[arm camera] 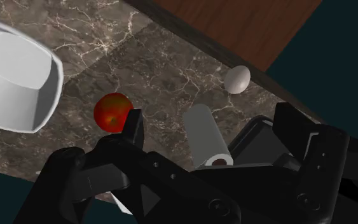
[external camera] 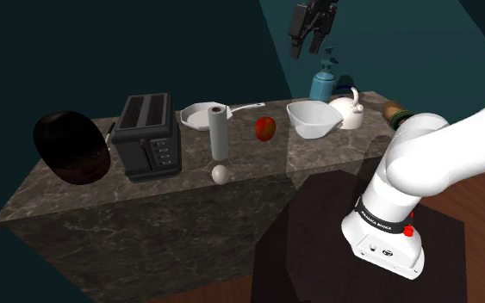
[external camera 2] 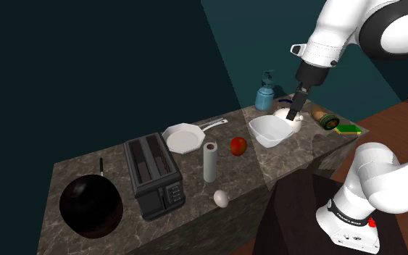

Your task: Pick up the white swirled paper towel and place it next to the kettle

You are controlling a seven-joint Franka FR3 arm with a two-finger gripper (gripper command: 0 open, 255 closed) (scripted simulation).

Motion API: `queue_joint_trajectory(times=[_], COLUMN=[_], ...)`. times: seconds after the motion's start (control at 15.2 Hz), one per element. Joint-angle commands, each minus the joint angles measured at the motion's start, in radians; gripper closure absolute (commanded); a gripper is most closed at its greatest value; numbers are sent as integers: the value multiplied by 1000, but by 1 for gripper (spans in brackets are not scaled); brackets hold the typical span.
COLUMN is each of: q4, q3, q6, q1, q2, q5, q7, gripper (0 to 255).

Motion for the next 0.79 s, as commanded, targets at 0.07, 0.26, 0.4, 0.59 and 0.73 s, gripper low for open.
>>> queue_joint_trajectory(times=[0.07, 0.26, 0.4, 0.59, 0.73], q4=[-5, -11, -8, 6, 21], q3=[-3, -10, -15, -19, -21], q6=[30, 117, 173, 252, 302], q1=[7, 28, 42, 62, 74], q2=[27, 114, 176, 273, 341], q5=[-5, -17, -24, -32, -38], q7=[-20, -78, -116, -171, -207], gripper=[0, 0, 0, 0, 0])
